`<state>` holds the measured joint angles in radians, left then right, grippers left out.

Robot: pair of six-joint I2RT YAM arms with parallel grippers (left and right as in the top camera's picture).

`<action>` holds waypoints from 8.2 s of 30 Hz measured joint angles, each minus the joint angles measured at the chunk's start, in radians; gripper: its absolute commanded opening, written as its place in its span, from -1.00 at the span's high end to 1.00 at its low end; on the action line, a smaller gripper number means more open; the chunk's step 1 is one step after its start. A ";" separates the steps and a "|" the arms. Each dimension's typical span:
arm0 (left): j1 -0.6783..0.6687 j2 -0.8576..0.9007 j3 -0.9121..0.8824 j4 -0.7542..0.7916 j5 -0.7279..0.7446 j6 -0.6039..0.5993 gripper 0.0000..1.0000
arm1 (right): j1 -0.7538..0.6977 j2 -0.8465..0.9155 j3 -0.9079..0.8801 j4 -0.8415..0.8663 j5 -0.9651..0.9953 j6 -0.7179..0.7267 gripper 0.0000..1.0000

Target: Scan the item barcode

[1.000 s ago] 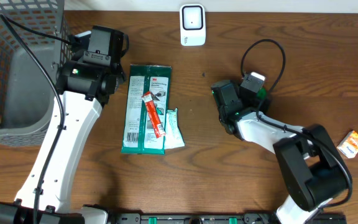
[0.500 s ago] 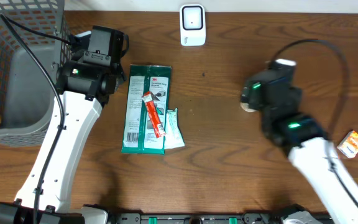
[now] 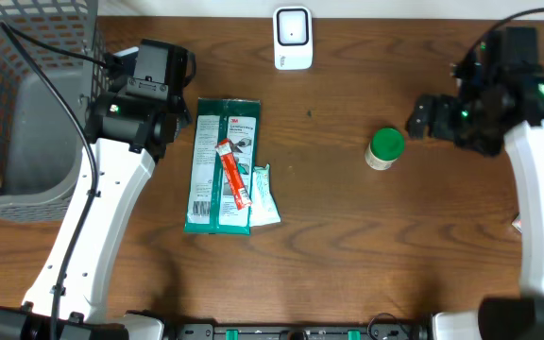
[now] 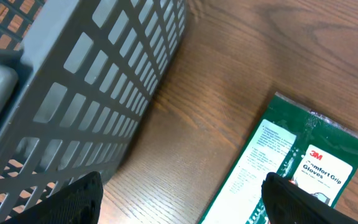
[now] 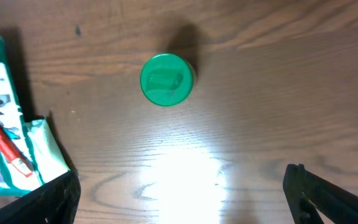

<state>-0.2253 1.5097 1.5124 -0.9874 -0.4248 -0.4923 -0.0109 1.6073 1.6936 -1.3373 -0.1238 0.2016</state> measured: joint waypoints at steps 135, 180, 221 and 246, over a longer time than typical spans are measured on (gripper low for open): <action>0.000 0.000 0.000 0.000 0.000 0.000 -0.64 | 0.388 0.553 -0.099 1.629 0.254 0.185 0.98; 0.000 0.000 0.000 -0.001 0.000 0.000 -0.64 | 0.322 0.335 0.320 0.608 0.116 0.140 0.98; 0.000 0.000 0.000 -0.001 0.000 0.000 -0.65 | -0.536 0.392 -0.211 0.406 0.074 0.050 -0.98; 0.000 0.000 0.000 0.000 0.000 0.000 -0.64 | -0.121 0.389 0.139 -0.005 -0.201 -0.116 0.28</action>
<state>-0.2253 1.5101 1.5124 -0.9878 -0.4248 -0.4923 -0.1314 1.9961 1.8328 -1.3426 -0.3248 0.0853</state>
